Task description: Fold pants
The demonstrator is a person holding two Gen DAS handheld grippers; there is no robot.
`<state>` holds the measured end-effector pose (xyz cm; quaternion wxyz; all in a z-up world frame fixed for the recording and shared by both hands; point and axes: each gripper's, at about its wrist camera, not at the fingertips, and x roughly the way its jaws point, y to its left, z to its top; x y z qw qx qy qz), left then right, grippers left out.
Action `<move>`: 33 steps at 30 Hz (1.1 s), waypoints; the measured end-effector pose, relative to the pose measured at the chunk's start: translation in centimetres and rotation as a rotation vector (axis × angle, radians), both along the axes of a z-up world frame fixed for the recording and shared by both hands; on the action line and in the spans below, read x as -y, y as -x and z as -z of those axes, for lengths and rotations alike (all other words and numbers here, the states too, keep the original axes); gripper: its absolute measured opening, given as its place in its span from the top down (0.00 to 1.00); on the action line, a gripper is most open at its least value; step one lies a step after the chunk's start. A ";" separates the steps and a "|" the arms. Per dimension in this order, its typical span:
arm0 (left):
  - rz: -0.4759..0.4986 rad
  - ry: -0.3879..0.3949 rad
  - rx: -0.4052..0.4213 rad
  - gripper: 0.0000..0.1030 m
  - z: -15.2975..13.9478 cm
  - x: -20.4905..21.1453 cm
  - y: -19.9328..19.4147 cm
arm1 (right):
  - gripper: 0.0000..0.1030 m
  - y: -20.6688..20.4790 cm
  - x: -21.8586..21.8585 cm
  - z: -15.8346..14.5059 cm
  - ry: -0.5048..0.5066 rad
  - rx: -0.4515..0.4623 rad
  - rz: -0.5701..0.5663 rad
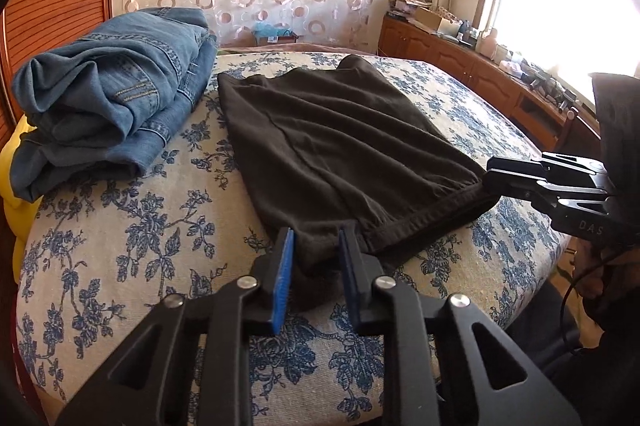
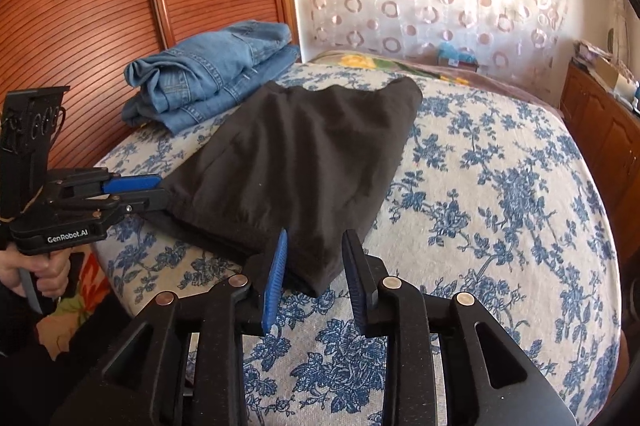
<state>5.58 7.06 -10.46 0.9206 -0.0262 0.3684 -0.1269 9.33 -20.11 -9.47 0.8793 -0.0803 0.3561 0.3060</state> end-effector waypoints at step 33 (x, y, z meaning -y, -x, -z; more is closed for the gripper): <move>-0.056 0.000 -0.004 0.62 -0.4 -0.7 1.2 | 0.61 -0.6 0.0 0.4 -0.012 -0.022 0.035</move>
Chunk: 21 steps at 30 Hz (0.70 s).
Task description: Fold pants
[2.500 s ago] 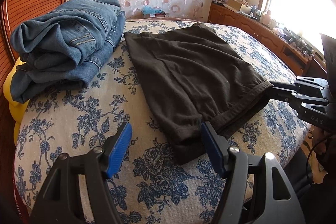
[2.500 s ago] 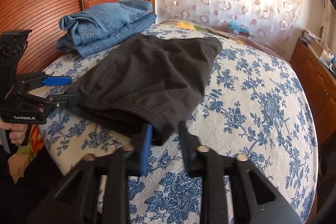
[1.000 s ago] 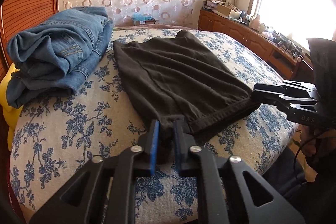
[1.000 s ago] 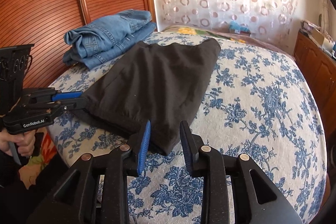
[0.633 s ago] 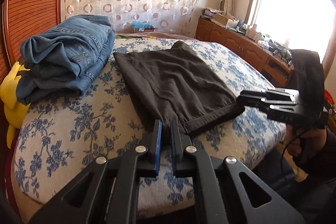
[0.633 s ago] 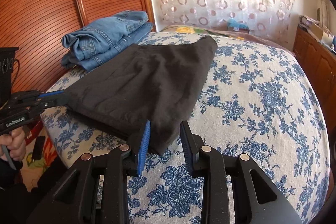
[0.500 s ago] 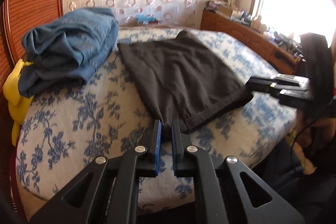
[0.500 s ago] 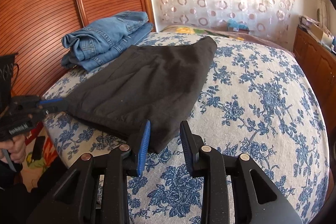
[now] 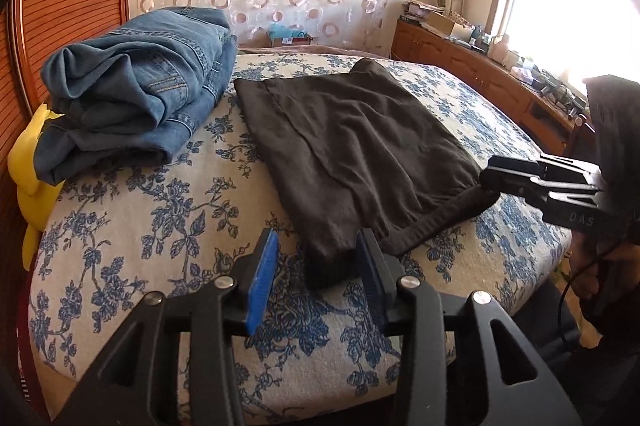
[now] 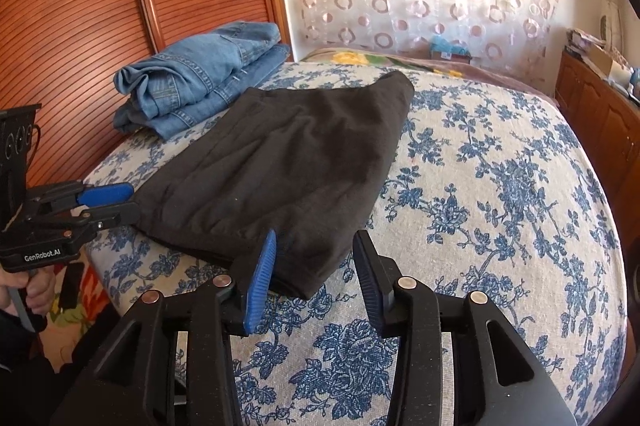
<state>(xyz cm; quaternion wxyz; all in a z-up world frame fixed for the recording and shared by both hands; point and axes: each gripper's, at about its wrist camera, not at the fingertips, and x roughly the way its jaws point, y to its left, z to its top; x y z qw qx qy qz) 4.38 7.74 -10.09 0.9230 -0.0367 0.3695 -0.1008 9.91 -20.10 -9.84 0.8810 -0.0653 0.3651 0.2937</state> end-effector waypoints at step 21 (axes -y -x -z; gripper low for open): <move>0.011 -0.014 -0.021 0.60 1.4 0.2 -0.6 | 0.60 0.8 -1.0 1.9 0.031 -0.049 -0.031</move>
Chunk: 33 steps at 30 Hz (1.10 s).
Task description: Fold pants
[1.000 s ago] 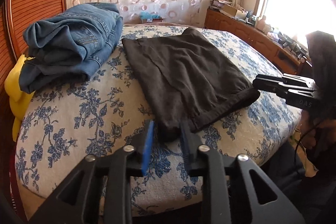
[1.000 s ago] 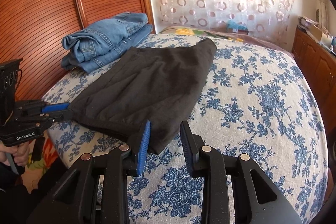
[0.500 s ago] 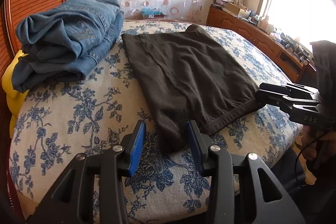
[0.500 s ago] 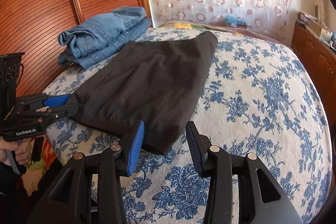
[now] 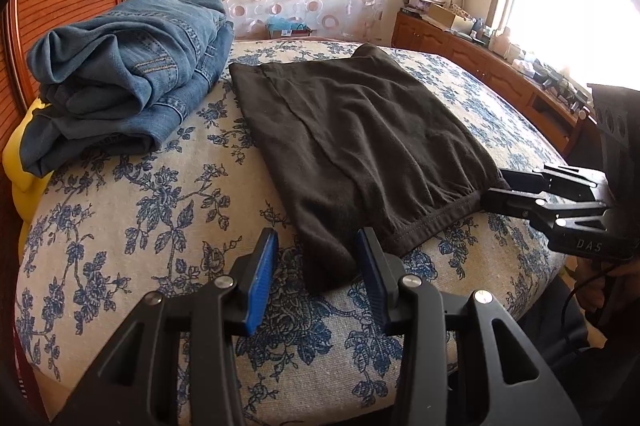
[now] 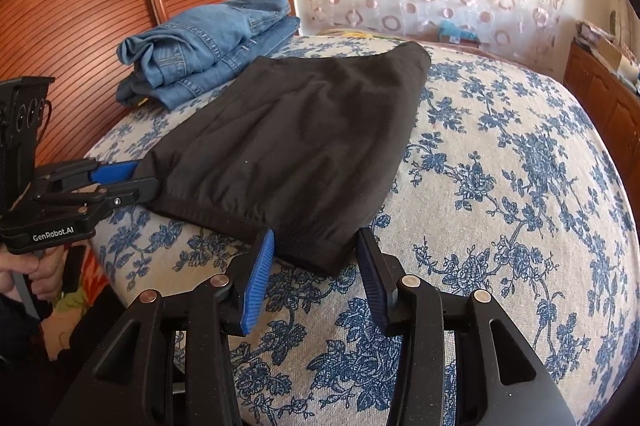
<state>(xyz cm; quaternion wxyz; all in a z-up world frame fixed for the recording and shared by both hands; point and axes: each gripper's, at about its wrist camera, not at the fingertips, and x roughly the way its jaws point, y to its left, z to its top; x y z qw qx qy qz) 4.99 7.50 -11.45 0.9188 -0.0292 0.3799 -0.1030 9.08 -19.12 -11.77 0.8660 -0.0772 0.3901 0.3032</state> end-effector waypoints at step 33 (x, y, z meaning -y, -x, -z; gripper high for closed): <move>0.147 0.061 -0.004 0.92 -4.8 1.0 4.1 | 0.90 4.0 2.3 -3.9 -0.092 -0.010 -0.110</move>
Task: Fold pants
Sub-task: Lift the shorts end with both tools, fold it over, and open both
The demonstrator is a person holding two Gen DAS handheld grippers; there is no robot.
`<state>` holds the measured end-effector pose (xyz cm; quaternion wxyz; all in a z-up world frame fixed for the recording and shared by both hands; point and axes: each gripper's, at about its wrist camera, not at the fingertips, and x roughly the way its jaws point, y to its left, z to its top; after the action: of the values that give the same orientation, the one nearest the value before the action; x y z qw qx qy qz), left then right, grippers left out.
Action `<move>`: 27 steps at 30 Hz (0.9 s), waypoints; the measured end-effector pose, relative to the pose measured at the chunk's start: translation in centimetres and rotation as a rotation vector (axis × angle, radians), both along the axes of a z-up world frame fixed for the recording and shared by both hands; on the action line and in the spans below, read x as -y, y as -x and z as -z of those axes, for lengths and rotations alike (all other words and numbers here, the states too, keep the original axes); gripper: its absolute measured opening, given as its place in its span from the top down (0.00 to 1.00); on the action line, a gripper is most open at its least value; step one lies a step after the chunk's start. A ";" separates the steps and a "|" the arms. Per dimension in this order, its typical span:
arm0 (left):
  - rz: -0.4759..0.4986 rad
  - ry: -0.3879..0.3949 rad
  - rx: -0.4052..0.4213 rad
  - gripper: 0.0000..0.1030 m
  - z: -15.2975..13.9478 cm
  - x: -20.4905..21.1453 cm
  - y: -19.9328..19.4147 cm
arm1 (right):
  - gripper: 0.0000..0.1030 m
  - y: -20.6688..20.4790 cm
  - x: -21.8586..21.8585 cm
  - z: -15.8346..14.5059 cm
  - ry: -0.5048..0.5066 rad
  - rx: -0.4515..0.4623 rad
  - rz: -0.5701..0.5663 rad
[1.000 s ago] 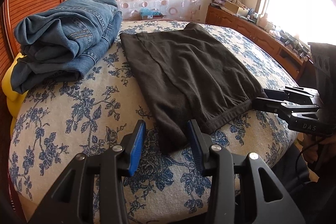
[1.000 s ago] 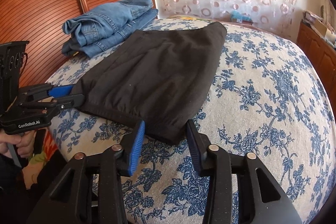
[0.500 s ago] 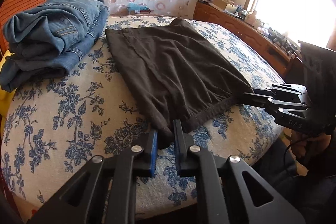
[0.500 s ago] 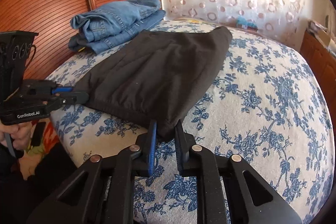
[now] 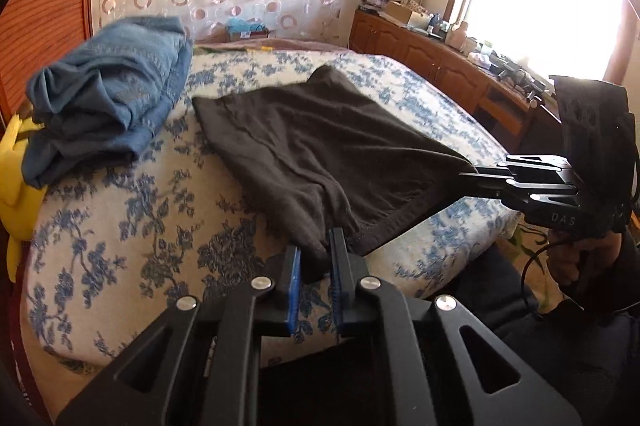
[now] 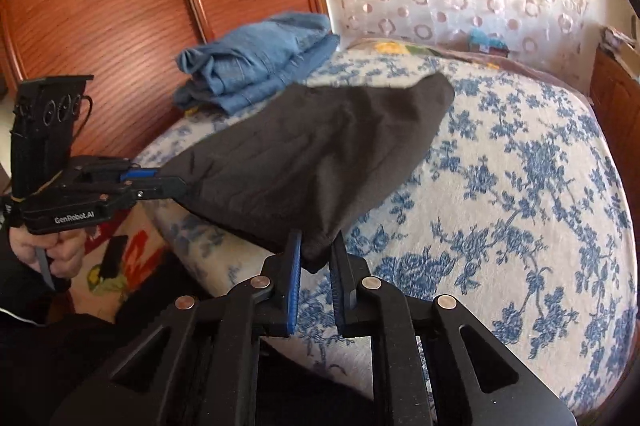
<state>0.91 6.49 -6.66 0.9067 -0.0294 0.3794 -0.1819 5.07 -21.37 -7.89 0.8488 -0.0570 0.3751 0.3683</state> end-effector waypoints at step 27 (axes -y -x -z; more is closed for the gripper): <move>-0.042 -0.042 0.066 0.92 -1.9 -0.3 -7.1 | 0.91 -6.0 -1.9 -3.5 0.008 0.091 0.069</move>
<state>7.98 6.83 -4.71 0.9229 -0.0124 0.3521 -0.1555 11.05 -19.46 -4.36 0.8768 -0.0640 0.3394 0.3344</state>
